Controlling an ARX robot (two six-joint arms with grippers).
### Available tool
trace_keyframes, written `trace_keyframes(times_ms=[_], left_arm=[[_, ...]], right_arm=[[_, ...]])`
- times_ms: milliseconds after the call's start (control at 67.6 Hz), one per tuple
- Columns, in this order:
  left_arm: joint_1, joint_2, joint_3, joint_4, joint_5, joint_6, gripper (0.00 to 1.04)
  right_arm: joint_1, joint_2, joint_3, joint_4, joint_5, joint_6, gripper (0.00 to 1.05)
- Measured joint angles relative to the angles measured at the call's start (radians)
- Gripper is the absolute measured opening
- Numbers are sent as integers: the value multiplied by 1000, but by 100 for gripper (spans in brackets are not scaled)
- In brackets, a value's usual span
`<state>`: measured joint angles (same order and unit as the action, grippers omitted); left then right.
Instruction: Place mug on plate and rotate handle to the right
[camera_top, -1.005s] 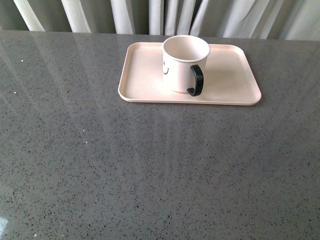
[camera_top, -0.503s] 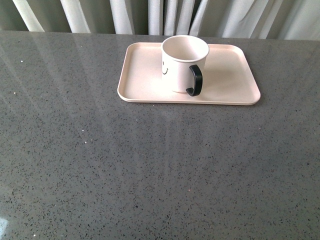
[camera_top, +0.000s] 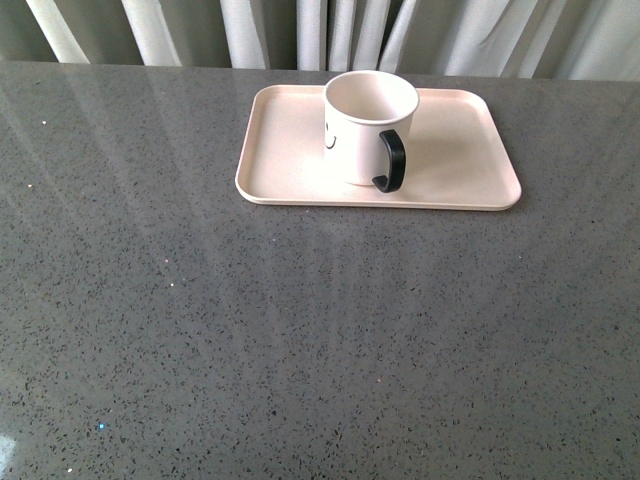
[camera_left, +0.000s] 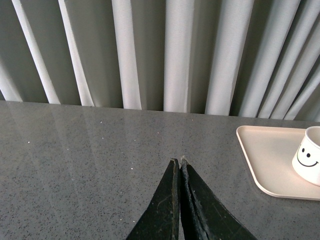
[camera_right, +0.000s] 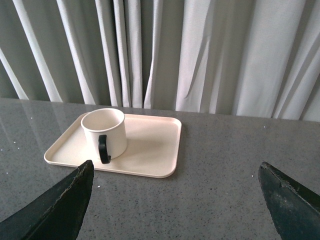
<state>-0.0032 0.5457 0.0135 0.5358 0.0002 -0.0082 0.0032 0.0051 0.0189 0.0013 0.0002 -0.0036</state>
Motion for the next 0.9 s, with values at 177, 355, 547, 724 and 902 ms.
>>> trace_keyframes(times_ms=[177,355,547,724,902], left_arm=[[0,-129,0,-121,0,0,1],[0,-218,0,-207,0,0,1],[0,-298,0,-286,0,0,1],[0,-344,0,-333,0,0,1],[0,-492,0,-514,0,0,1]], right_arm=[[0,0,0,0,0,0,96],[0,0,0,0,0,0,96],[0,0,0,0,0,0,96],[0,0,0,0,0,0,96],[0,0,0,0,0,0,96]])
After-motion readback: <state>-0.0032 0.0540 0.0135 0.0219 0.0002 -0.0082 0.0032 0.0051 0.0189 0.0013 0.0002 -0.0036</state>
